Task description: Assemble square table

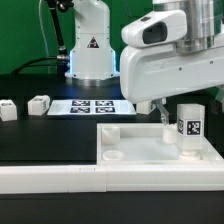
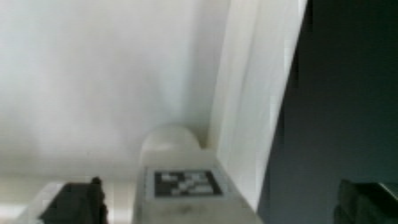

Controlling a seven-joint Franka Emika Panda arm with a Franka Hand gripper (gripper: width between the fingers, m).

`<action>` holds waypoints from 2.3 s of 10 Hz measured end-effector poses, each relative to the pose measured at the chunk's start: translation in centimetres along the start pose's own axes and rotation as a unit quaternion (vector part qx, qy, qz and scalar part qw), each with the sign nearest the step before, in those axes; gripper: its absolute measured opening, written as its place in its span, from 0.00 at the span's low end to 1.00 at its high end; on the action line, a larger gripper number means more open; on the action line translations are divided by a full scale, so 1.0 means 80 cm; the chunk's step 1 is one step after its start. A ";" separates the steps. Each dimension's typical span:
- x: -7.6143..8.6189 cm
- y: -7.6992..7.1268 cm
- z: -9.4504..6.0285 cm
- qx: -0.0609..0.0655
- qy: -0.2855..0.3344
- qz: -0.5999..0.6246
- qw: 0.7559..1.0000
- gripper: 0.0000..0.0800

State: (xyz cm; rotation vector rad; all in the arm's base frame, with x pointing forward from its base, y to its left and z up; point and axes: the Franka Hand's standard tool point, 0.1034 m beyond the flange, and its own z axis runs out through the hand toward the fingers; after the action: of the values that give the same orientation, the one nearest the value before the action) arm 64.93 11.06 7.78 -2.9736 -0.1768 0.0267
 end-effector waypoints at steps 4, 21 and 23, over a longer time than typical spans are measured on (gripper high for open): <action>0.003 0.000 0.002 -0.002 0.015 0.011 1.000 0.53; 0.018 -0.008 0.004 0.067 0.015 0.589 0.806 0.70; 0.023 -0.006 -0.004 0.056 0.029 0.453 0.889 0.79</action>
Offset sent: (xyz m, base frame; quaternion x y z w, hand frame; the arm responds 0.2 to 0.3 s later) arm 0.0000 0.0000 0.0000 0.0000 0.0000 0.0000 1.0000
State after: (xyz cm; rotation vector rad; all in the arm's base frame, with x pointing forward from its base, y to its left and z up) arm 66.70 11.67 8.12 -2.6428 1.1680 0.0564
